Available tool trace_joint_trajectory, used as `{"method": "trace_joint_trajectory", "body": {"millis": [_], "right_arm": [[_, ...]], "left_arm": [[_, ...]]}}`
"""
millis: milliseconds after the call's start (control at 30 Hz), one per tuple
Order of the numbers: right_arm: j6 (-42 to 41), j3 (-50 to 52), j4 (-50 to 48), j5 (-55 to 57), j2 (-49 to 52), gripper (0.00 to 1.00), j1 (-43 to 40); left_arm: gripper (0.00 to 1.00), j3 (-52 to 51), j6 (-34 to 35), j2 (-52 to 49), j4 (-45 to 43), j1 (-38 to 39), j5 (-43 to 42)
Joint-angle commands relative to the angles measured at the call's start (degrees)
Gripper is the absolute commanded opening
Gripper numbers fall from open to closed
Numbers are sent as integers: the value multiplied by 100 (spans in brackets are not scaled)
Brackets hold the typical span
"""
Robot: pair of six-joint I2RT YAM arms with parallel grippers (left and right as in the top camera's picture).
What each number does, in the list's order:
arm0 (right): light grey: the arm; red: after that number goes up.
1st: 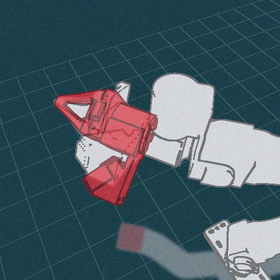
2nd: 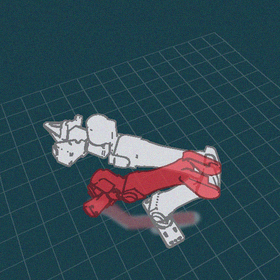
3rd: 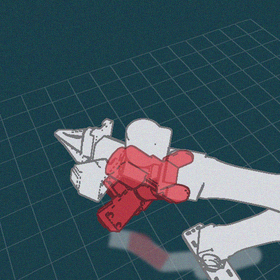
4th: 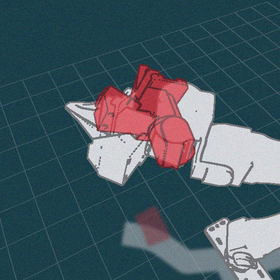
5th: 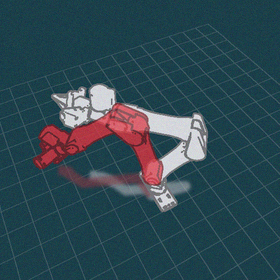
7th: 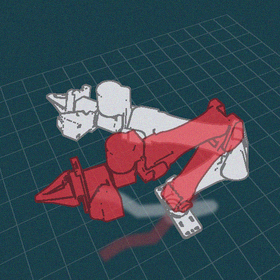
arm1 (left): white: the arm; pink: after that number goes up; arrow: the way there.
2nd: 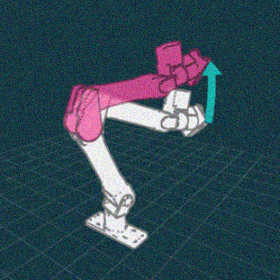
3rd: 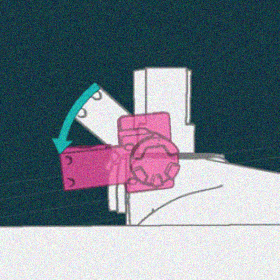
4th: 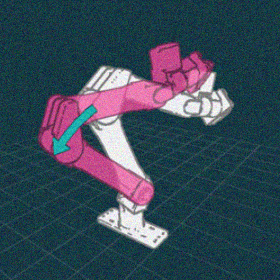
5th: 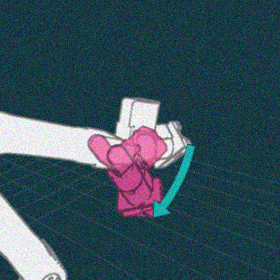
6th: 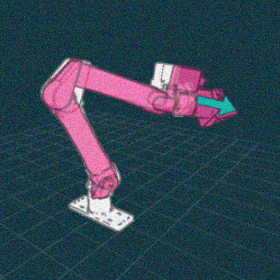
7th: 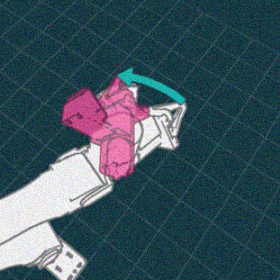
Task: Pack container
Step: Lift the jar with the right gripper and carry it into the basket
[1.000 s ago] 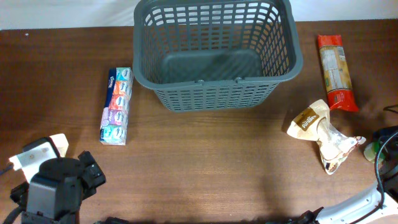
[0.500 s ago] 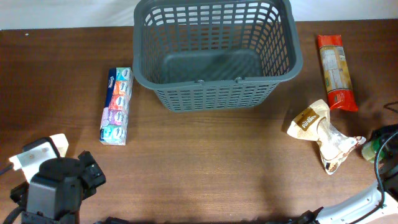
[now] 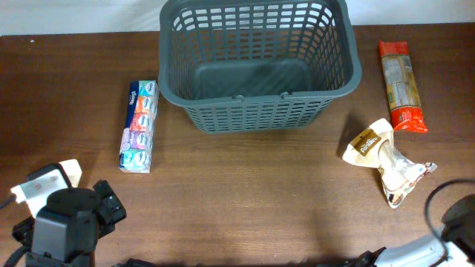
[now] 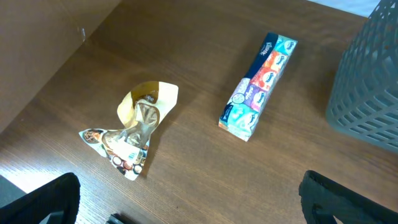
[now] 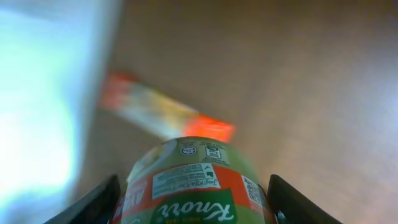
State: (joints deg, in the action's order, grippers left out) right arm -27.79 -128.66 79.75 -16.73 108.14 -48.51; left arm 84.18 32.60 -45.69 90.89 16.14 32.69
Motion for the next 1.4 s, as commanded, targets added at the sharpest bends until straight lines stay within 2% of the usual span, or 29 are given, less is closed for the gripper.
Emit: {"method": "trace_joint_trajectory", "body": {"millis": [0, 167, 233, 367, 567, 867, 1067, 1367], "right_arm": [[96, -1084, -92, -1532, -772, 4, 540], [192, -1989, -721, -1714, -1283, 4, 2013], [389, -2050, -1141, -1714, -1460, 4, 2968], [970, -2044, -1532, -1661, -1410, 4, 4179], [1110, -2039, -1351, -417, -748, 4, 5499], [1161, -2039, -850, 343, 623, 4, 6288], [1283, -2039, -131, 1110, 1445, 4, 6387], [1449, -2039, 542, 1467, 2205, 4, 6387]], "left_arm": [[100, -42, 57, -31, 7, -33, -59], [100, -42, 57, -31, 7, -33, -59], [100, -42, 57, -31, 7, -33, -59], [100, -42, 57, -31, 7, -33, -59], [100, -42, 57, -31, 7, -33, -59], [100, -42, 57, -31, 7, -33, -59], [99, -42, 57, -31, 7, -33, -59], [100, -42, 57, -31, 7, -33, -59]]}}
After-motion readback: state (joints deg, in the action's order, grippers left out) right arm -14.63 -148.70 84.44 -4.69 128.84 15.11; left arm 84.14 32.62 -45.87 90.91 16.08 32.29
